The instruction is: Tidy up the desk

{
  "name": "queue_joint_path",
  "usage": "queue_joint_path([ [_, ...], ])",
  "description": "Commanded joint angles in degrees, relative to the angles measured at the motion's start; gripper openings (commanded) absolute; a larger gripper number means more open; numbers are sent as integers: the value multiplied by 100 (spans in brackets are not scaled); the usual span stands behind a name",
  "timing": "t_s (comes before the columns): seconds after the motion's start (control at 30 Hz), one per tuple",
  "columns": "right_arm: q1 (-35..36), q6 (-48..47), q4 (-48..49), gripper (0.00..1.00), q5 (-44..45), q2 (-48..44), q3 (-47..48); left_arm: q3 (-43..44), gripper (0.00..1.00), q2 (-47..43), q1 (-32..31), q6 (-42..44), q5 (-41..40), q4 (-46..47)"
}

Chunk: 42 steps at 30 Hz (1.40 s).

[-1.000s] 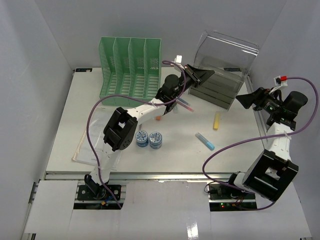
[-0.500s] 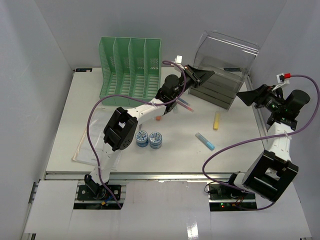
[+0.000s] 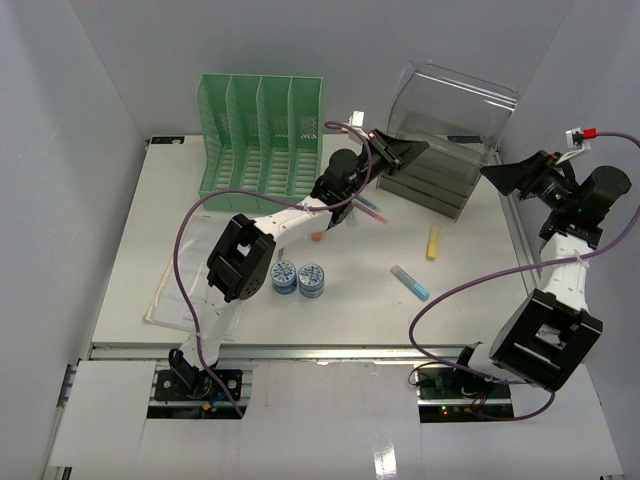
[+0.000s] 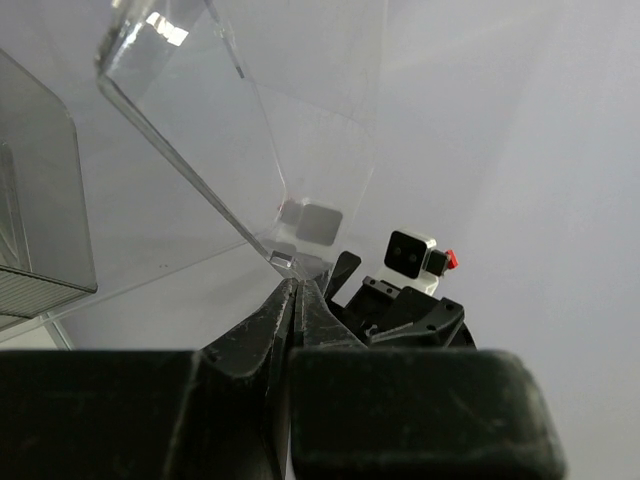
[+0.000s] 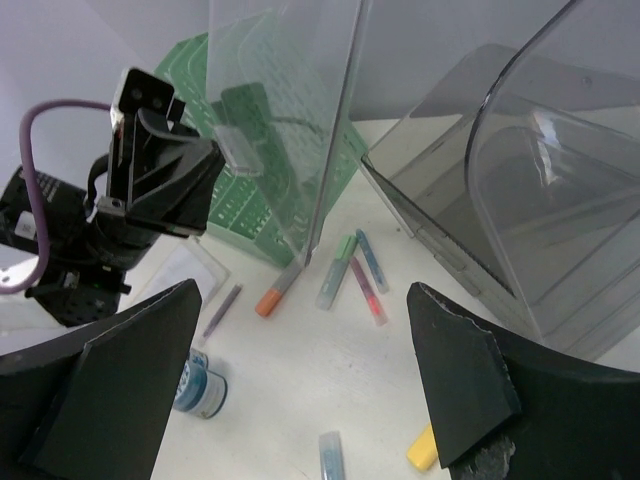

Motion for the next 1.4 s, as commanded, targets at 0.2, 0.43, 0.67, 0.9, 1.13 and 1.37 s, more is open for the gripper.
queue_joint_path([
  [0.2,480,782,754,93,373,692,835,79,0,-194,54,-71,34,347],
  [0.43,840,955,988,77,412,1006,1181,28,0,-212,72,-86,37,364],
  [0.67,920,1383,1539,35,251,1052,1040,19,0,-167,92,-137,37,331],
  [0.9,920,1415,1577,15,236,1068,1052,-111,45,-239,123,-198,126,101],
  [1.13,916,1456,1667,11,343,1069,1049,-1932,70,-1220,154,215,201,247],
  [1.37,920,1579,1833,8,348,1065,978,-4141,74,-2279,136,736,-80,13],
])
